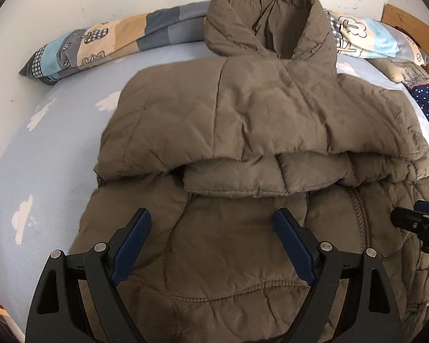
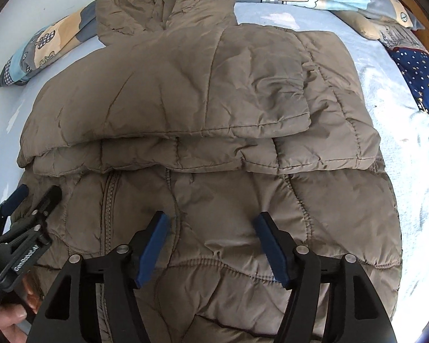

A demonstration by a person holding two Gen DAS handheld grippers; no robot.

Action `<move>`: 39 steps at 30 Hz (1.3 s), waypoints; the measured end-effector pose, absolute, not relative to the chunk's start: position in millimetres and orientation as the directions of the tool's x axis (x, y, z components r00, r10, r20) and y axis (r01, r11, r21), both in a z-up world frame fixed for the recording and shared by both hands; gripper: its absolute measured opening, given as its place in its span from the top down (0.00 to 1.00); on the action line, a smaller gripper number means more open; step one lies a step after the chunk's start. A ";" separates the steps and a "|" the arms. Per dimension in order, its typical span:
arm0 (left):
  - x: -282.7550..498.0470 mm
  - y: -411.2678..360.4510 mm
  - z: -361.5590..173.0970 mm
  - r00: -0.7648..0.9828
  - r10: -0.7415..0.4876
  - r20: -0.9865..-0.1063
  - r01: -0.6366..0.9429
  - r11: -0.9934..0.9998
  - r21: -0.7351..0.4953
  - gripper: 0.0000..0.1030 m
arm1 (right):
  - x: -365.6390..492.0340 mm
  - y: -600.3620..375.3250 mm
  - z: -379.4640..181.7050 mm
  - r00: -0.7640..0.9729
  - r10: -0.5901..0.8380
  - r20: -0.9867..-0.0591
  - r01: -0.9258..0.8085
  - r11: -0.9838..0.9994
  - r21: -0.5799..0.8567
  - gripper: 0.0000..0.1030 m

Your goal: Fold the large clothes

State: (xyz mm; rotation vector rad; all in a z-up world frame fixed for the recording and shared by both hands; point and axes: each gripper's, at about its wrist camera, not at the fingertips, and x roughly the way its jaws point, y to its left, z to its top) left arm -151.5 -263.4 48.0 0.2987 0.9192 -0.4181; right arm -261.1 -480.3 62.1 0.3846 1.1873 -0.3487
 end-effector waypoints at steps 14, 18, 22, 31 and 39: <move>-154.5 -266.2 32.0 0.559 -0.193 -0.806 0.455 0.884 0.104 0.02 | -254.5 -468.4 50.5 0.289 -0.082 -0.954 0.456 0.888 0.062 0.16; -155.0 -265.5 30.2 0.557 -0.193 -0.808 0.452 0.886 0.101 0.00 | -252.1 -466.3 46.0 0.281 -0.080 -0.956 0.458 0.887 0.060 0.09; -153.7 -264.0 28.6 0.553 -0.200 -0.809 0.449 0.889 0.087 0.00 | -259.1 -462.4 39.5 0.275 -0.082 -0.958 0.458 0.887 0.055 0.02; -150.6 -264.7 28.4 0.532 -0.199 -0.823 0.454 0.888 0.079 0.00 | -273.0 -459.5 32.4 0.295 -0.095 -0.951 0.449 0.892 0.050 0.01; -150.0 -266.2 28.8 0.531 -0.193 -0.825 0.458 0.885 0.088 0.00 | -285.6 -435.0 25.5 0.302 -0.139 -0.943 0.435 0.900 0.007 0.01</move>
